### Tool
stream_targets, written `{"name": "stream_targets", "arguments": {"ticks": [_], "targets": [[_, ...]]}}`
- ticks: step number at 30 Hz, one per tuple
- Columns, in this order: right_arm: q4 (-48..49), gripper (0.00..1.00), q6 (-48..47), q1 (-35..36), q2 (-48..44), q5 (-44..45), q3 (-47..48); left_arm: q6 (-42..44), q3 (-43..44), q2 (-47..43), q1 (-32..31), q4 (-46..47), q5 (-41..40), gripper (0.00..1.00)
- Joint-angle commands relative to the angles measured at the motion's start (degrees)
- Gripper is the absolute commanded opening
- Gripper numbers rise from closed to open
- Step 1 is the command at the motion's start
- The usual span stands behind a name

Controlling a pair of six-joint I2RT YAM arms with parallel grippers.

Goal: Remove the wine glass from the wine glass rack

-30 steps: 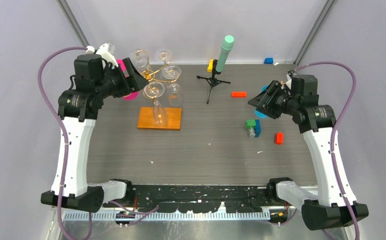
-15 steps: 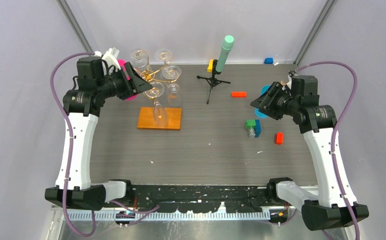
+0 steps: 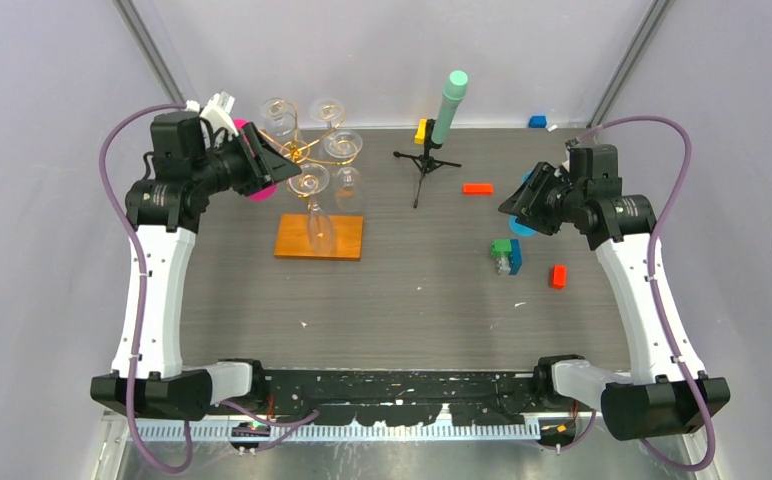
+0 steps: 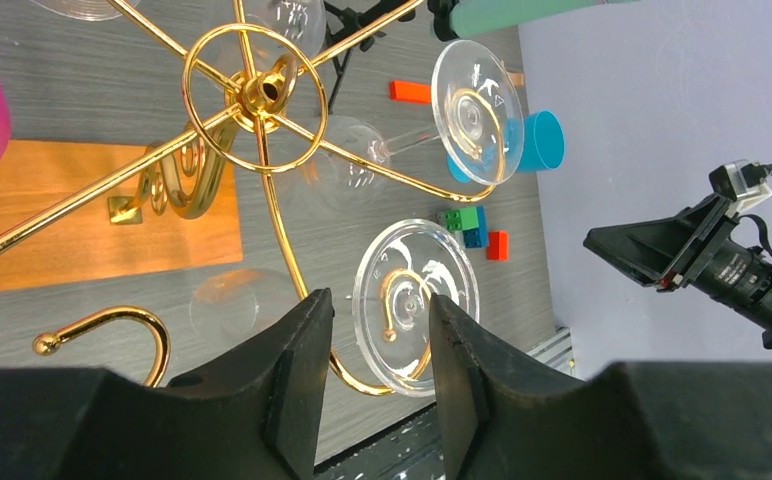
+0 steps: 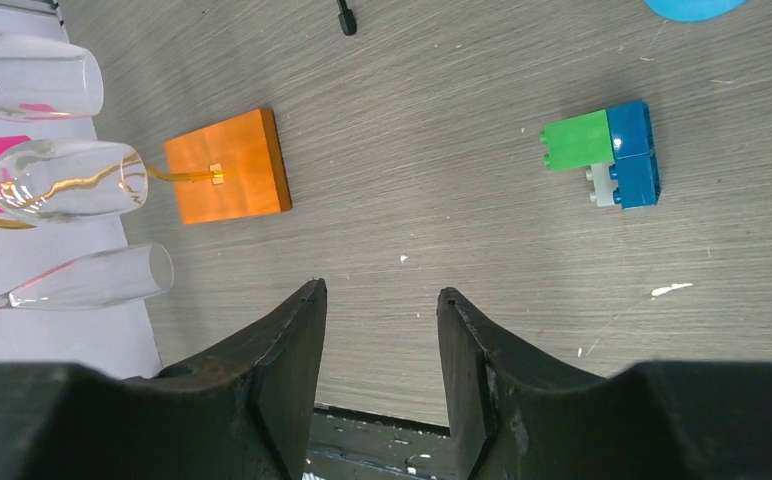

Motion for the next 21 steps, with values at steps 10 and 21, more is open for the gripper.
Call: {"name": "stream_targets", "arguments": {"ticks": [10, 21], "targets": [[4.45, 0.50, 0.57, -0.05, 0.37, -0.97, -1.63, -6.42, -3.99, -0.61, 0.96, 5.76, 7.94, 0.43], [3.93, 0.50, 1.18, -0.05, 0.64, 0.34, -1.60, -11.70, -5.38, -0.29, 2.20, 8.14, 13.34, 0.34]]}}
